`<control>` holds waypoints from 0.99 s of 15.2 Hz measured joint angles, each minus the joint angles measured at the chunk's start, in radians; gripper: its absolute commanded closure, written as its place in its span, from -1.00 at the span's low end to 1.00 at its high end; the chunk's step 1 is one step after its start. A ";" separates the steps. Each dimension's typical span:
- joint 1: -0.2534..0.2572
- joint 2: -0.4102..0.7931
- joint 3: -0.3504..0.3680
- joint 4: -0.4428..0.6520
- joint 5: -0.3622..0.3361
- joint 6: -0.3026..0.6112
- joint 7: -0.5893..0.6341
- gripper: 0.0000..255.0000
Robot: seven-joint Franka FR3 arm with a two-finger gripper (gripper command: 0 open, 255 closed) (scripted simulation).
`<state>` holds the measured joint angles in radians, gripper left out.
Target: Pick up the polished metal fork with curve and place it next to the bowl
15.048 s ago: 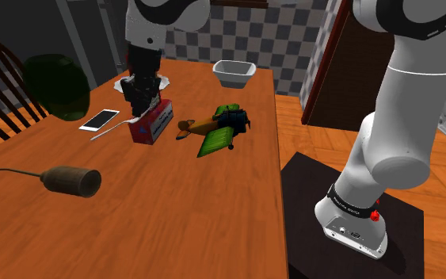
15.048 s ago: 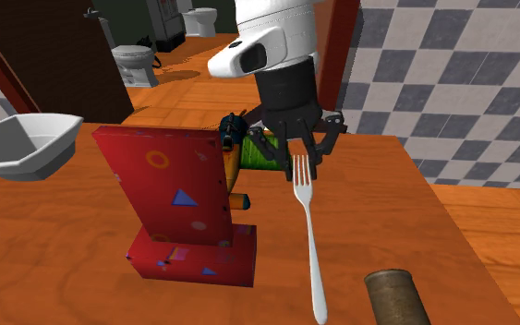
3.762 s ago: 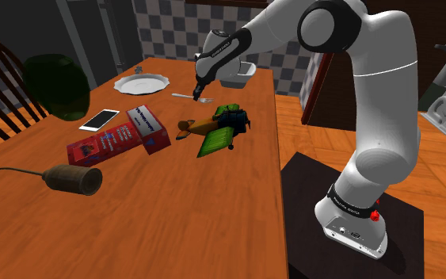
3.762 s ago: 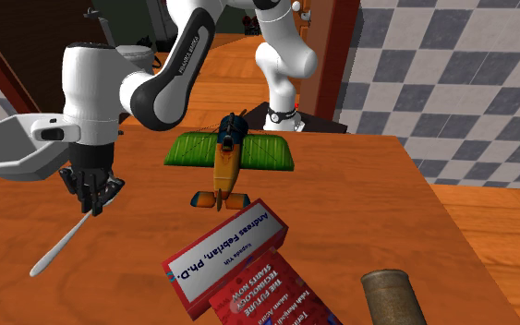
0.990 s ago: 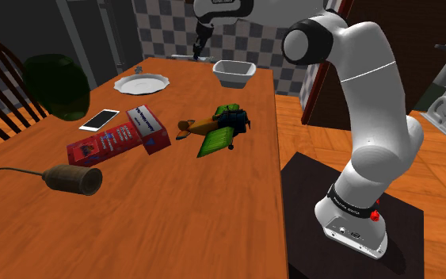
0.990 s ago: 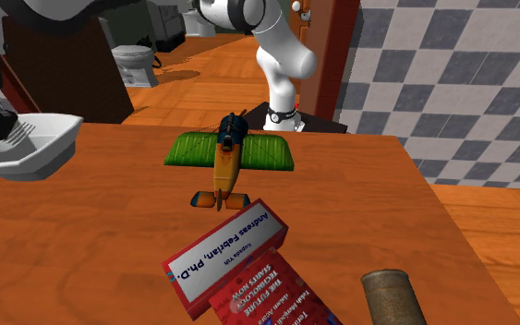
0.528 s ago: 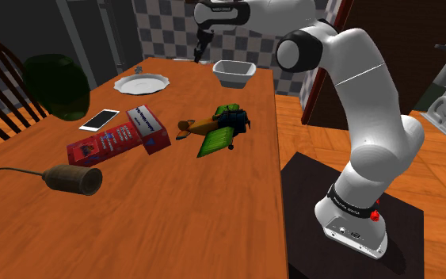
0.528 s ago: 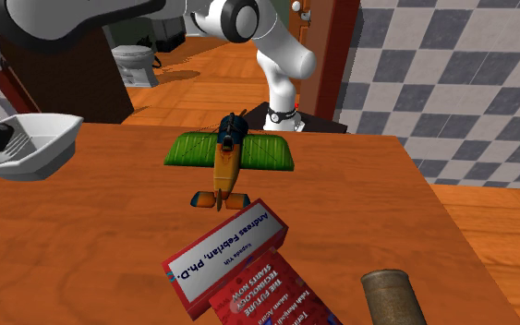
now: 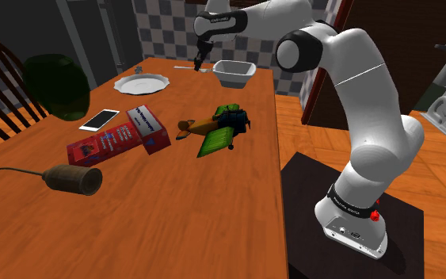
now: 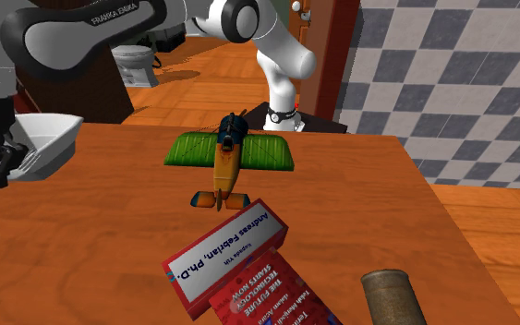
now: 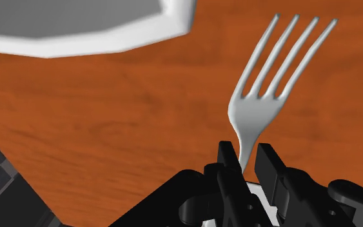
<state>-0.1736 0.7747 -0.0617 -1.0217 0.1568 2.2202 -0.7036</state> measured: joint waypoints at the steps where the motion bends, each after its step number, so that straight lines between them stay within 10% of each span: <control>1: 0.000 0.002 0.001 -0.012 0.001 0.014 -0.002 1.00; 15: 0.000 0.045 0.010 -0.126 0.014 0.170 -0.024 1.00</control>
<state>-0.1733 0.8195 -0.0521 -1.1474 0.1709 2.3897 -0.7278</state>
